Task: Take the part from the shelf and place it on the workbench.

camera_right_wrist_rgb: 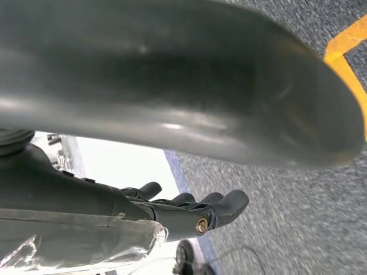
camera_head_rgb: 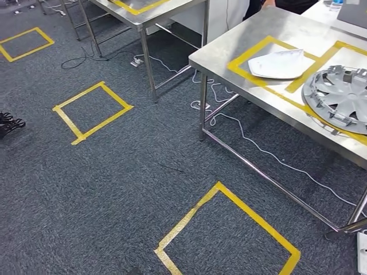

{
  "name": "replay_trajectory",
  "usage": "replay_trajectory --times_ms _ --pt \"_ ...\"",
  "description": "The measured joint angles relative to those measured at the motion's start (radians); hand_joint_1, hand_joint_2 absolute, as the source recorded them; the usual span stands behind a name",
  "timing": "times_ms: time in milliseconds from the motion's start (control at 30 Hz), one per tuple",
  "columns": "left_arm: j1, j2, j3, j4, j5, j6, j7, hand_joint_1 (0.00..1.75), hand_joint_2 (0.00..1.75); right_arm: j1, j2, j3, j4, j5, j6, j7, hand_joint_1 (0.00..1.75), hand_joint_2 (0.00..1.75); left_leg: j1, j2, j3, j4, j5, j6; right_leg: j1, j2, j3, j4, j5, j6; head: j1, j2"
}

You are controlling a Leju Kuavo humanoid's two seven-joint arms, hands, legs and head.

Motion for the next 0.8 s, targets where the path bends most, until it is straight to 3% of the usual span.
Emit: replay_trajectory --times_ms 33,100,167,233,300,367,400,433,467,533,600,667,733,800 --pt "-0.003 0.000 -0.001 0.000 -0.001 0.000 0.000 0.00 0.00 0.000 0.000 0.000 0.000 0.000 0.000 0.000 0.00 0.00 -0.003 0.020 0.033 -0.061 0.018 0.005 0.004 -0.009 0.000 0.003 -0.003 0.005 -0.001 0.000" --pt "-0.007 0.000 -0.004 0.000 -0.003 0.000 0.000 0.00 0.00 -0.001 0.000 0.000 0.000 -0.001 0.000 0.000 0.00 0.00 -0.007 0.045 0.061 -0.120 0.025 0.016 0.011 -0.027 0.000 0.006 -0.007 0.015 0.001 0.000" --pt "-0.004 0.001 -0.006 0.000 -0.004 0.000 0.000 0.00 0.00 -0.002 0.000 0.000 0.000 -0.001 -0.001 0.000 0.00 0.00 -0.007 0.027 0.060 -0.127 0.025 0.028 0.011 -0.042 0.003 0.008 -0.011 0.025 0.004 0.000" --pt "-0.001 0.002 -0.006 0.000 -0.004 0.000 0.000 0.00 0.00 -0.004 0.000 0.000 0.000 -0.001 -0.001 0.000 0.00 0.00 -0.004 0.007 0.061 -0.131 0.028 0.040 0.007 -0.012 -0.009 0.047 -0.040 0.035 0.007 0.000" --pt "-0.001 0.001 -0.007 0.000 -0.004 0.000 0.000 0.00 0.00 -0.002 0.000 0.000 0.000 -0.001 -0.001 -0.001 0.00 0.00 -0.002 -0.014 0.061 -0.132 0.031 0.048 0.005 0.038 -0.059 0.164 -0.103 0.041 0.011 0.000" --pt "-0.002 0.001 -0.007 0.000 -0.004 0.000 0.000 0.00 0.00 0.001 0.000 0.000 0.000 -0.001 -0.001 -0.001 0.00 0.00 -0.002 -0.038 0.059 -0.132 0.032 0.052 0.006 0.056 -0.118 0.286 -0.150 0.042 0.013 0.000" --pt "-0.001 0.001 -0.007 0.000 -0.004 0.000 0.000 0.00 0.00 0.002 0.000 0.000 0.000 -0.001 -0.001 -0.001 0.00 0.00 -0.002 -0.050 0.059 -0.131 0.032 0.052 0.005 0.058 -0.129 0.303 -0.147 0.041 0.013 0.000" --pt "0.000 0.001 -0.007 0.000 -0.004 0.000 0.000 0.00 0.00 0.003 0.000 0.000 0.000 -0.001 -0.001 -0.001 0.00 0.00 -0.002 -0.063 0.060 -0.131 0.033 0.051 0.004 0.060 -0.121 0.280 -0.124 0.041 0.013 0.000" --pt "0.001 0.001 -0.007 0.000 -0.004 0.000 0.000 0.00 0.00 0.003 0.000 0.000 0.000 -0.001 -0.001 -0.001 0.00 0.00 -0.001 -0.077 0.061 -0.130 0.033 0.049 0.002 0.066 -0.095 0.219 -0.086 0.040 0.013 0.000" --pt "0.000 0.001 -0.007 0.000 -0.004 0.000 0.000 0.00 0.00 0.002 0.000 0.000 0.000 -0.001 -0.001 -0.001 0.00 0.00 0.000 -0.101 0.059 -0.127 0.035 0.040 -0.006 0.111 -0.031 0.080 -0.027 0.040 0.013 0.000" --pt "-0.001 0.002 -0.008 0.000 -0.004 0.000 0.000 0.00 0.00 0.002 0.000 0.000 0.000 -0.001 0.000 -0.001 0.00 0.00 0.000 -0.121 0.052 -0.127 0.039 0.027 -0.010 0.144 -0.002 0.017 -0.013 0.035 0.013 0.000" --pt "0.001 0.003 -0.008 0.001 -0.004 0.001 0.000 0.00 0.00 0.001 0.000 -0.001 0.000 -0.002 0.001 0.000 0.00 0.00 0.004 -0.136 0.047 -0.131 0.046 0.013 -0.007 0.130 0.000 0.013 -0.009 0.022 0.012 0.000" --pt "0.003 0.003 -0.008 0.001 -0.004 0.002 0.000 0.00 0.00 0.000 0.000 -0.001 0.000 -0.002 0.001 0.001 0.00 0.00 0.003 -0.106 0.033 -0.108 0.029 0.004 -0.007 0.108 0.001 0.009 -0.004 0.007 0.008 0.000" --pt "0.000 0.003 -0.008 0.001 -0.003 0.003 0.000 0.00 0.00 0.001 0.000 -0.002 0.000 -0.004 0.001 0.001 0.00 0.00 0.000 -0.055 -0.015 -0.009 -0.029 -0.002 -0.005 0.082 0.001 0.007 -0.003 -0.003 0.001 0.000"
